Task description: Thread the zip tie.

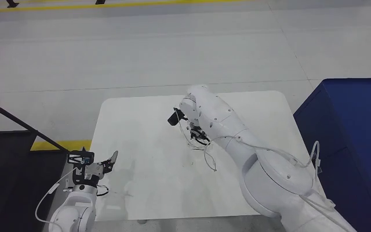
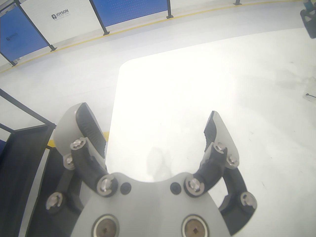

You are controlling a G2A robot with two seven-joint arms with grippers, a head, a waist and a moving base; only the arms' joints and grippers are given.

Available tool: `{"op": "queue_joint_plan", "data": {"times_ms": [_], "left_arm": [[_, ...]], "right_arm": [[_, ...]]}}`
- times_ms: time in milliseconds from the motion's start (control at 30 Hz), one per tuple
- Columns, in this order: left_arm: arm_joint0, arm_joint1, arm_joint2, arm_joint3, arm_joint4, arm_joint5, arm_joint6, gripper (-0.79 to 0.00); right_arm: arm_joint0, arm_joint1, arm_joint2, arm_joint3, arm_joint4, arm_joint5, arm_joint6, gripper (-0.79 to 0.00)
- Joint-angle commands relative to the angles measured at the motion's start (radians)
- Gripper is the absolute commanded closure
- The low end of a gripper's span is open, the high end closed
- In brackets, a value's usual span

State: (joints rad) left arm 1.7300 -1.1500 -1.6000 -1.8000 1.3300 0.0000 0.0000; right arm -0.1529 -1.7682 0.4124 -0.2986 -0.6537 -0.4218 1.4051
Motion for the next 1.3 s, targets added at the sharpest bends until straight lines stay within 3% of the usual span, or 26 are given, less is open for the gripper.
{"op": "queue_joint_plan", "data": {"times_ms": [0,300,433,600,733,833,1000,1267], "left_arm": [[0.0,0.0,0.0,0.0,0.0,0.0,0.0,-0.785],[0.0,0.0,0.0,0.0,0.0,0.0,0.0,-0.785],[0.0,0.0,0.0,0.0,0.0,0.0,0.0,-0.785],[0.0,0.0,0.0,0.0,0.0,0.0,0.0,-0.785],[0.0,0.0,0.0,0.0,0.0,0.0,0.0,-0.785],[0.0,0.0,0.0,0.0,0.0,0.0,0.0,-0.785],[0.0,0.0,0.0,0.0,0.0,0.0,0.0,-0.785],[0.0,0.0,0.0,0.0,0.0,0.0,0.0,-0.785]], "right_arm": [[0.001,0.02,-0.004,0.005,0.018,-0.022,-0.029,0.0],[0.0,0.023,-0.005,0.005,0.023,-0.028,-0.034,0.0],[-0.016,0.041,0.005,-0.015,0.07,-0.121,-0.128,0.0],[0.005,0.123,-0.034,0.002,0.194,-0.364,-0.37,0.0],[0.014,0.202,-0.169,0.015,0.193,-0.59,-0.597,0.0],[0.009,0.26,-0.242,-0.115,0.314,-0.59,-0.597,0.0],[-0.026,0.407,-0.242,-0.381,0.414,-0.59,-0.596,0.0],[-0.03,0.407,-0.242,-0.384,0.411,-0.586,-0.599,0.0]]}}
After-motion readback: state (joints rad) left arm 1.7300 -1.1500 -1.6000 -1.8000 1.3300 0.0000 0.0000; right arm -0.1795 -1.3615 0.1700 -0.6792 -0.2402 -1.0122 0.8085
